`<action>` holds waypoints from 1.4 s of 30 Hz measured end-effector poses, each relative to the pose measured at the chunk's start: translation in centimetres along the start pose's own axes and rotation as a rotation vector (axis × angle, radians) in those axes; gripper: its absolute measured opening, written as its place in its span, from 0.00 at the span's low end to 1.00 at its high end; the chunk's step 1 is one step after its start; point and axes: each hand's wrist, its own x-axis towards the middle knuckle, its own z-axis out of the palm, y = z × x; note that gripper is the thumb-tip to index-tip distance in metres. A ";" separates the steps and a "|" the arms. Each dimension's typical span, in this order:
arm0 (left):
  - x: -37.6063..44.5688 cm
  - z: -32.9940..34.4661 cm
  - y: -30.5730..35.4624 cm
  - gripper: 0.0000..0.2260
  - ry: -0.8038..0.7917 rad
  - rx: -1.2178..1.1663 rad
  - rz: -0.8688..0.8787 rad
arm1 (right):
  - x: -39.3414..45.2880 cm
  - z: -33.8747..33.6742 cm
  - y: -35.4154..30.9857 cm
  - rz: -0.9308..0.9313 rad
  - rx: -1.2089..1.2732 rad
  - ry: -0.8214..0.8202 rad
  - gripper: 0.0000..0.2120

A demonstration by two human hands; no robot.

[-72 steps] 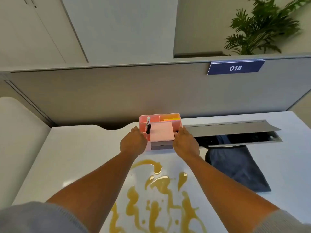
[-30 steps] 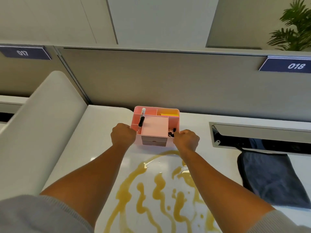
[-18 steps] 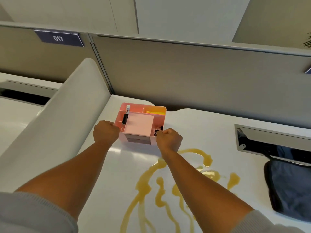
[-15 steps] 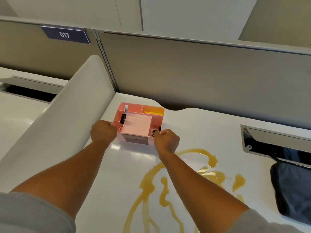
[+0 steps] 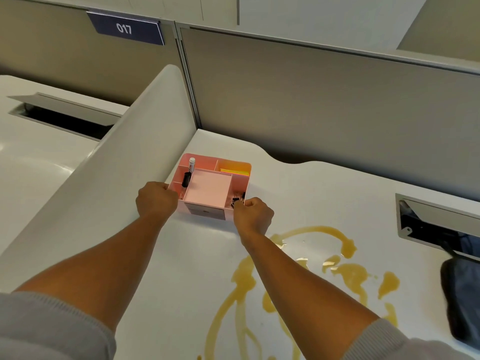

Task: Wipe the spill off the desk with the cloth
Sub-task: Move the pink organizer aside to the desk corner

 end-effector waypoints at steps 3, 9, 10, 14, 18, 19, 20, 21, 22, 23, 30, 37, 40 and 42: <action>0.2 0.2 -0.1 0.08 -0.010 0.004 0.014 | -0.1 0.1 0.0 0.006 0.008 -0.008 0.10; 0.3 0.1 -0.2 0.11 0.002 0.000 -0.012 | 0.3 -0.8 0.1 0.015 -0.025 -0.104 0.11; 0.1 0.1 -0.2 0.12 0.014 -0.001 -0.017 | 0.3 -1.0 0.2 0.013 -0.025 -0.111 0.12; -1.0 -0.1 0.6 0.14 0.069 -0.007 0.024 | 0.0 -2.5 1.2 -0.009 -0.056 -0.099 0.16; -2.6 -0.3 2.2 0.13 0.176 -0.033 0.104 | 0.0 -5.7 2.2 -0.034 -0.106 -0.046 0.11; -3.2 -0.3 2.8 0.13 0.195 -0.056 0.130 | 0.0 -6.7 2.3 -0.034 -0.109 -0.029 0.13; -3.9 -0.2 3.3 0.14 0.203 -0.086 0.157 | -0.1 -7.8 2.5 -0.038 -0.113 -0.011 0.16; -4.8 -0.1 3.9 0.15 0.204 -0.120 0.183 | -0.2 -8.9 2.6 -0.046 -0.119 0.008 0.18; -5.7 0.0 4.5 0.15 0.206 -0.151 0.214 | -0.3 -9.9 2.8 -0.055 -0.124 0.023 0.18; -6.8 0.2 5.2 0.14 0.216 -0.178 0.256 | -0.3 -11.1 3.0 -0.063 -0.129 0.034 0.16; -14.3 3.3 9.6 0.17 0.094 -0.202 0.504 | -0.9 -18.6 5.5 -0.110 -0.218 0.118 0.19; -23.1 9.8 12.6 0.17 -0.117 -0.088 0.800 | -0.3 -26.4 10.6 -0.028 -0.255 0.223 0.18; -27.2 12.7 14.4 0.15 -0.233 -0.094 0.863 | 0.1 -29.7 13.2 0.017 -0.262 0.270 0.19; -29.9 14.6 15.6 0.14 -0.328 -0.118 0.888 | 0.5 -31.8 15.0 0.043 -0.261 0.302 0.19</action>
